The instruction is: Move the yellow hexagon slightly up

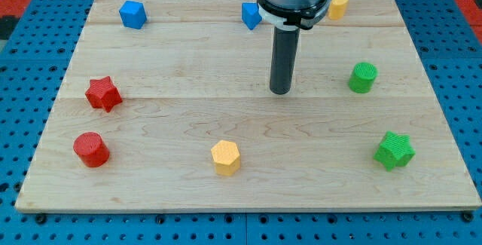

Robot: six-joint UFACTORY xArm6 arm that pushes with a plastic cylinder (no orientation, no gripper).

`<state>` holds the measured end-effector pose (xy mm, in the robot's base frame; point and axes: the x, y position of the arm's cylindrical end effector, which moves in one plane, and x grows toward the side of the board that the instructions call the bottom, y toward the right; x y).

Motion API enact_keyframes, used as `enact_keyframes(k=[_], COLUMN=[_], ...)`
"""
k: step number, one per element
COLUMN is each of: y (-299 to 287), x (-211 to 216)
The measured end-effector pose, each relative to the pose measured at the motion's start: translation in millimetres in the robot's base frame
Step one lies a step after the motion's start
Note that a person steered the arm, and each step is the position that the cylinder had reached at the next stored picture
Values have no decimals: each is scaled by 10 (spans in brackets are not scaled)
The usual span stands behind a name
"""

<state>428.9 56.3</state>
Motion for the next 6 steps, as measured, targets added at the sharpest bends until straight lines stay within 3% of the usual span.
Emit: enact_keyframes(k=[4,5,6], y=[-10,5,5], x=[-4,226,722])
